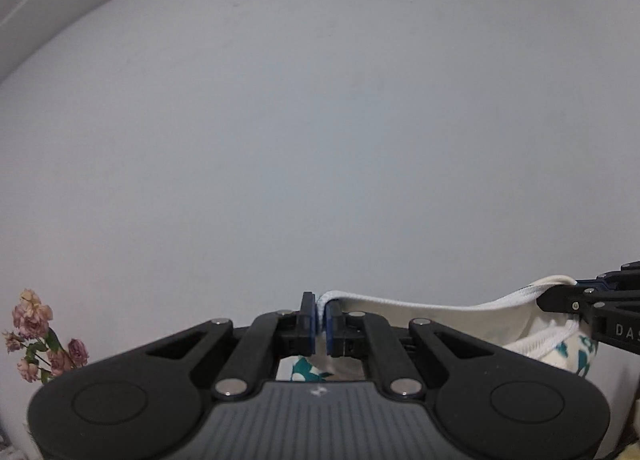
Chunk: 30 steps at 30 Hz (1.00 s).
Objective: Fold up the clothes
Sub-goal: 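Lift the dress high with both grippers and shake it out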
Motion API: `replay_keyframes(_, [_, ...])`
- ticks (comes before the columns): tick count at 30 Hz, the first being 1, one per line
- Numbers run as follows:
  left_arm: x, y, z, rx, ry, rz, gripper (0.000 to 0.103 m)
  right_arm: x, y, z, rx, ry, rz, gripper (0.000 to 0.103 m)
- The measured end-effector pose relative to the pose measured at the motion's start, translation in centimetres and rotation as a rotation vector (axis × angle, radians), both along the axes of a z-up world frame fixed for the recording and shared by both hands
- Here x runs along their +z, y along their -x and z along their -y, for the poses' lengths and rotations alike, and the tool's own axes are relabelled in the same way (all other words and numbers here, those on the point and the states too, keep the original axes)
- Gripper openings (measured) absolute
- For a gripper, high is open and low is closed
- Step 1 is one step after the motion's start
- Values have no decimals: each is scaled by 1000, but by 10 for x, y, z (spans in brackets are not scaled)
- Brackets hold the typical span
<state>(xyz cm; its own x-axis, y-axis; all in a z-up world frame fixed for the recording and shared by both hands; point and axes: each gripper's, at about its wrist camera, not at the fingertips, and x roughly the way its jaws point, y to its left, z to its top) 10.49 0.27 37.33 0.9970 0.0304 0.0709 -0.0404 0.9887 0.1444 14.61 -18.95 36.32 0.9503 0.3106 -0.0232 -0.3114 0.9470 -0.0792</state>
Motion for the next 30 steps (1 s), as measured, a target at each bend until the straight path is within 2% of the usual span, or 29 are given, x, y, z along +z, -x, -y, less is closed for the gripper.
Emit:
replay_keyframes(3, [-6, 7, 11, -34, 9, -38, 3, 1, 15, 13, 18, 21, -35, 4])
replay_keyframes(6, [-29, 4, 21, -96, -11, -89, 3, -18, 22, 21, 56, 50, -111, 4])
replay_keyframes(11, [-80, -1, 37, -214, -48, -186, 3, -79, 28, 26, 159, 111, -282, 4])
replay_keyframes(14, [-109, -3, 47, -252, -65, -246, 3, -120, 26, 23, 179, 162, -377, 6])
replay_keyframes(15, [-116, -2, 50, -260, -72, -258, 3, -131, 26, 21, 176, 177, -399, 8])
replay_keyframes(16, [-123, -3, 54, -266, -81, -269, 3, -140, 29, 19, 168, 193, -415, 14])
replay_keyframes(17, [-129, -4, 57, -273, -91, -281, 3, -148, 29, 18, 161, 206, -425, 19])
replay_keyframes(18, [-136, -4, 61, -280, -100, -292, 3, -153, 27, 15, 159, 214, -422, 35])
replay_keyframes(19, [-138, -1, 67, -294, -102, -301, 3, -154, 28, 9, 168, 217, -409, 45])
replay_keyframes(24, [-153, 14, 87, -356, -101, -339, 3, -137, 36, -17, 218, 205, -337, 49])
replay_keyframes(30, [-178, 22, 91, -371, -80, -386, 4, -141, 27, -42, 167, 313, -291, 49])
